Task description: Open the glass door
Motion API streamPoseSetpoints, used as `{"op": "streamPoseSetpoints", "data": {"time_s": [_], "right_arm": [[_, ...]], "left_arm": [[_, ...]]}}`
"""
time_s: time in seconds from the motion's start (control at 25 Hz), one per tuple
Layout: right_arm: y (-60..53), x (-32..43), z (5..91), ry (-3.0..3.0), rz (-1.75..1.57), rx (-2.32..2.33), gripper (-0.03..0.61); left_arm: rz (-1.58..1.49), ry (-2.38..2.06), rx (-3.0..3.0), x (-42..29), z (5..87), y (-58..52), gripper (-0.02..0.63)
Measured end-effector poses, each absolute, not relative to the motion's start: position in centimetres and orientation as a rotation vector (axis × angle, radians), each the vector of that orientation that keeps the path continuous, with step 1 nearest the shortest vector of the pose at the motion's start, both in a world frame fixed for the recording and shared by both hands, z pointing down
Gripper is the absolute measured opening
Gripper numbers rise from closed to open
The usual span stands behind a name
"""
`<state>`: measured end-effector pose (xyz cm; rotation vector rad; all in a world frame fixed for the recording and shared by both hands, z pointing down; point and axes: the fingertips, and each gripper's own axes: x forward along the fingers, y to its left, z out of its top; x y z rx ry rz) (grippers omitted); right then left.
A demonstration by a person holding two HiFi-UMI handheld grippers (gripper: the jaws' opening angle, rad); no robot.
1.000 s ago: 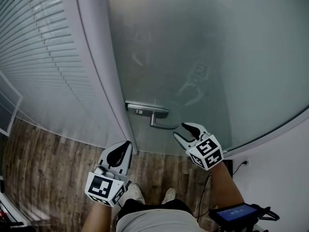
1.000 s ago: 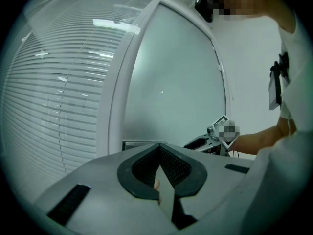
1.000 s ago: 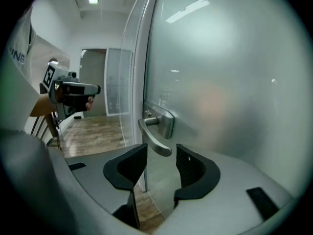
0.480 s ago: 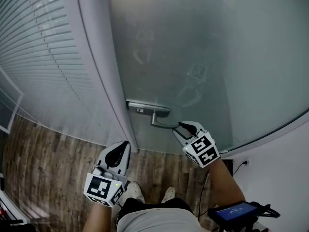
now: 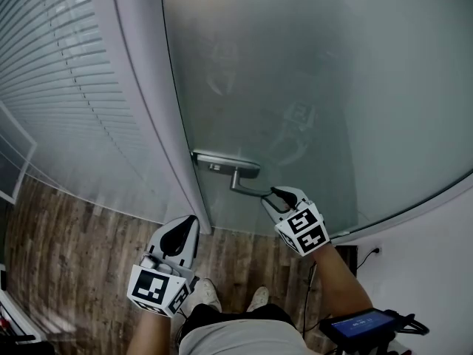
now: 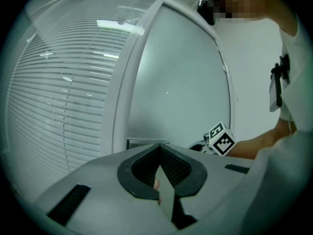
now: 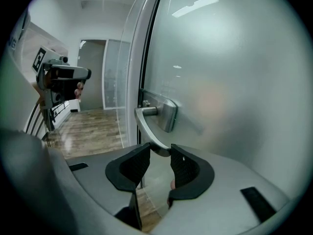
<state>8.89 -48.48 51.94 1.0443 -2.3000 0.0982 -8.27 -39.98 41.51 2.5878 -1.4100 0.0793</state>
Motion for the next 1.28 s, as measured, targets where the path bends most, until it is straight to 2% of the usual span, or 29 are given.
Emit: {"op": "streamPoseSetpoints", "data": {"time_s": [1.28], "right_arm": [[-59.1, 14.6, 50.9, -2.275, 0.181, 1.286, 0.132]], "left_arm": [[0.085, -1.491, 2.568, -6.5, 40.6, -37.7, -0.001]]}}
